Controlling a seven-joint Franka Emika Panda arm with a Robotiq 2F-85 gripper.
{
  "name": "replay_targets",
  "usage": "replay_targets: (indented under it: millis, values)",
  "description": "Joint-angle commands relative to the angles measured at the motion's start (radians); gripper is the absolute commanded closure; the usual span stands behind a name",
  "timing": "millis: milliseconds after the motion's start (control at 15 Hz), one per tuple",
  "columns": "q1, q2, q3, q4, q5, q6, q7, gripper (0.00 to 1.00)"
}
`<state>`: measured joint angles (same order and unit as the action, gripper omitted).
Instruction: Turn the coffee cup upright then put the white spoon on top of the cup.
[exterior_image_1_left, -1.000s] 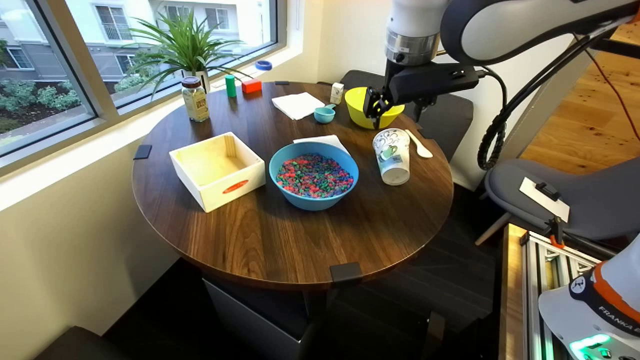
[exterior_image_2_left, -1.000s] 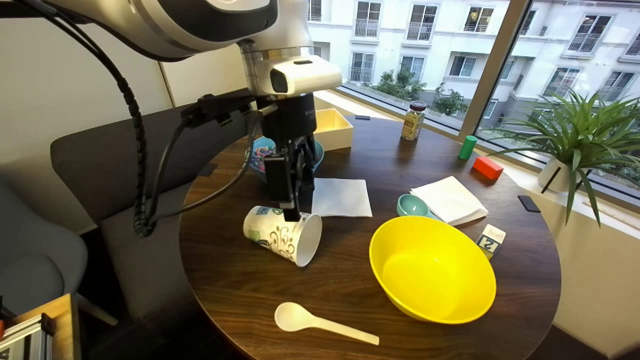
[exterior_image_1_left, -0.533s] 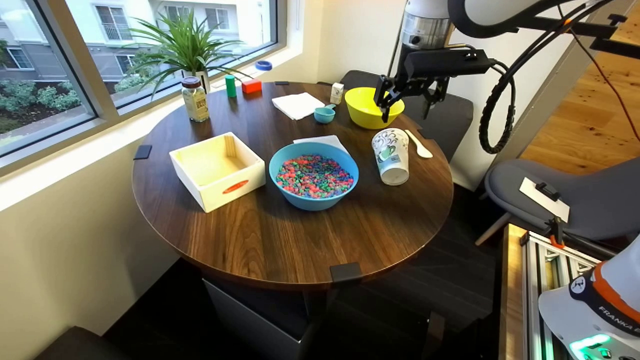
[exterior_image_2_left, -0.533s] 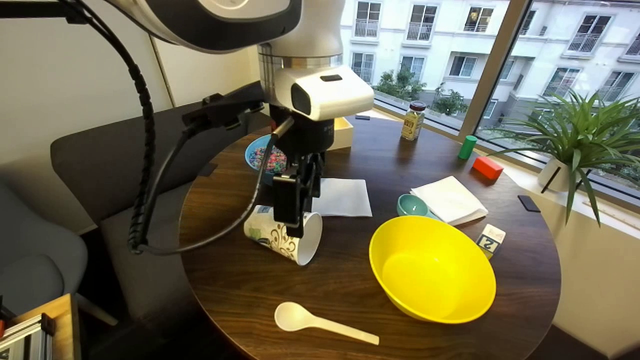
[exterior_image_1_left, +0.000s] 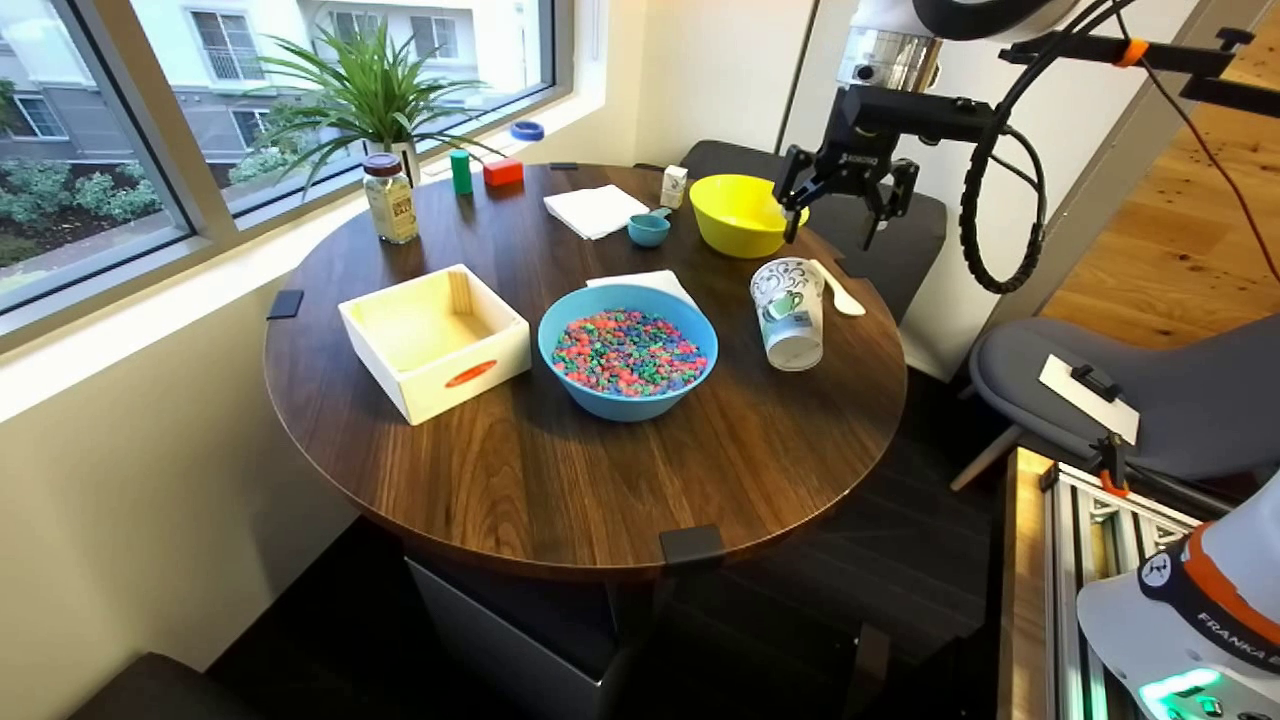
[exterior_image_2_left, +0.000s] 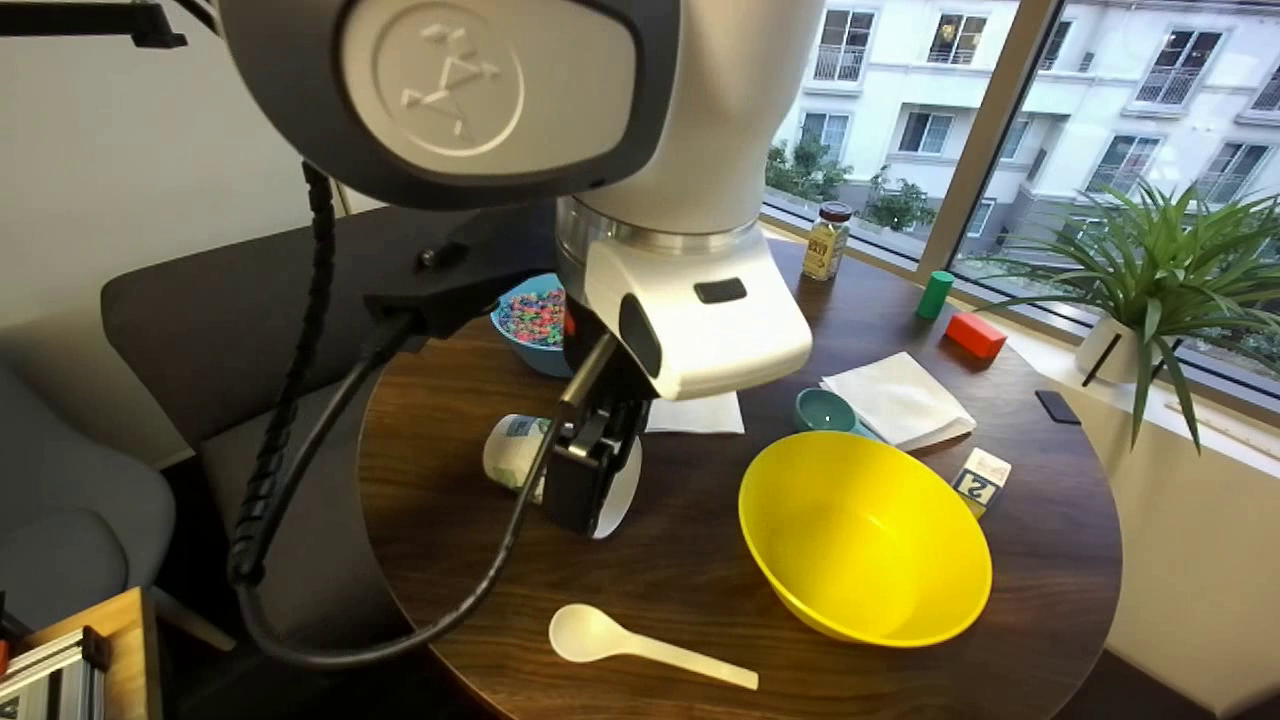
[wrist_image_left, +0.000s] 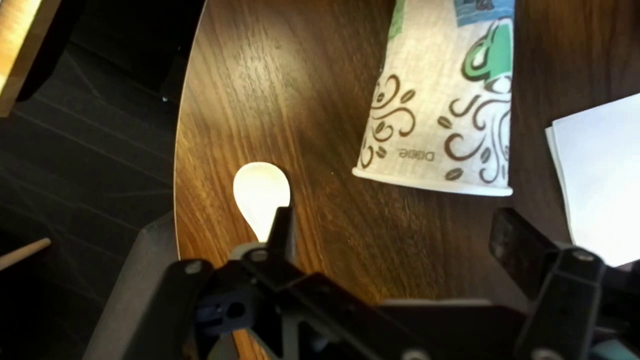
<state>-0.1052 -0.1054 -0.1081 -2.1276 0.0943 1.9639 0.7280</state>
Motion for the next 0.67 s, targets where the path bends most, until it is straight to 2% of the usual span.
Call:
replay_targets:
  millis: [0,600]
  values:
    - [-0.02,0.015,-0.019,-0.016,0.107,-0.006,-0.049,0.0]
    - [-0.044,0.1,-0.045,0.008,0.25,-0.046,-0.083,0.0]
